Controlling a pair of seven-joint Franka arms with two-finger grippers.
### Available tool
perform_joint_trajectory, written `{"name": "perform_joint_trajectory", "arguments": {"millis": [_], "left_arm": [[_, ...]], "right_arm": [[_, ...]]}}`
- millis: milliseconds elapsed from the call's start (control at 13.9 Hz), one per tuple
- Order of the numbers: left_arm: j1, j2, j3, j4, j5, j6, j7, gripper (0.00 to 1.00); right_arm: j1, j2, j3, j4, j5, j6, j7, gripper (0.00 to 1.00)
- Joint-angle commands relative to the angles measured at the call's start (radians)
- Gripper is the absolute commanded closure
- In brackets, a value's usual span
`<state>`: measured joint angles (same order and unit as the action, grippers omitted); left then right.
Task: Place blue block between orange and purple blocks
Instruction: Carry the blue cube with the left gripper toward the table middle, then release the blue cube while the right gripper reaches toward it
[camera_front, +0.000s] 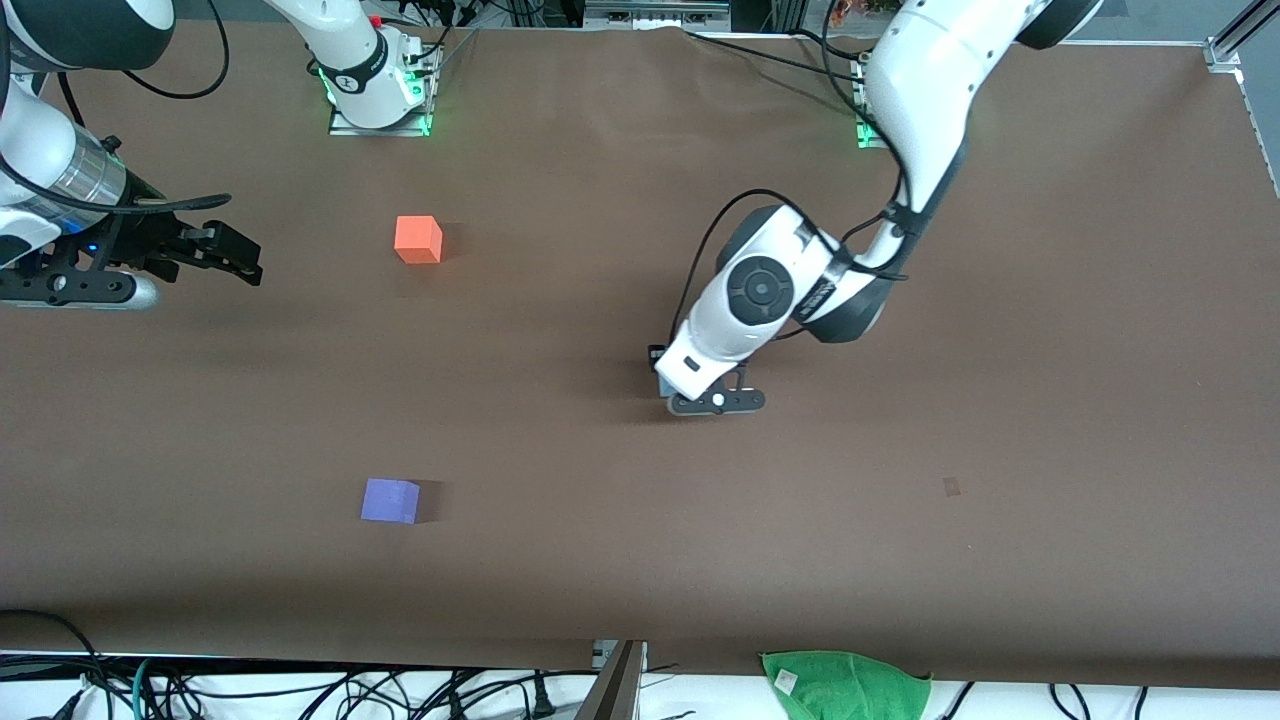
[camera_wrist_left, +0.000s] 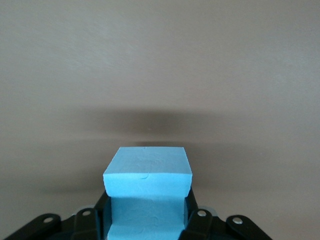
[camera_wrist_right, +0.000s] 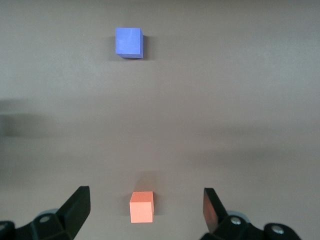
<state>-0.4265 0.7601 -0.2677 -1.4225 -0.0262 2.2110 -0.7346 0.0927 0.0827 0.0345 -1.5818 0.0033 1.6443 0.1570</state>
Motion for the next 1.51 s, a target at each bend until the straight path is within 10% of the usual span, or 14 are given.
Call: {"name": "perform_joint_trajectory", "arguments": {"millis": [0,359,431,503,574,1436], "left_arm": [[-0.089,0.05,0.059,0.059,-0.003,0.007,-0.08,0.65],[-0.172,0.09,0.111,0.057,-0.004,0.006,-0.201,0.44],[-0.178,0.097,0.111,0.057,-0.004,0.006,-0.203,0.35],[-0.179,0.097,0.111,0.059,-0.006,0.006,-0.21,0.04],[-0.179,0.093,0.111,0.06,-0.006,0.003,-0.215,0.0],[0.038,-0.142,0.219,0.309,-0.006,-0.531,-0.042,0.0]], "right_arm": [[-0.001,0.008,0.008,0.019,-0.005,-0.004,-0.004,0.0],[0.001,0.025,0.01,0.019,0.003,0.011,-0.005,0.0],[0.002,0.037,0.013,0.02,0.0,0.018,-0.011,0.0],[0.002,0.037,0.015,0.02,0.001,0.02,-0.011,0.0],[0.002,0.037,0.015,0.02,0.003,0.02,-0.013,0.0],[0.038,0.21,0.015,0.031,0.004,0.012,-0.016,0.0]]}}
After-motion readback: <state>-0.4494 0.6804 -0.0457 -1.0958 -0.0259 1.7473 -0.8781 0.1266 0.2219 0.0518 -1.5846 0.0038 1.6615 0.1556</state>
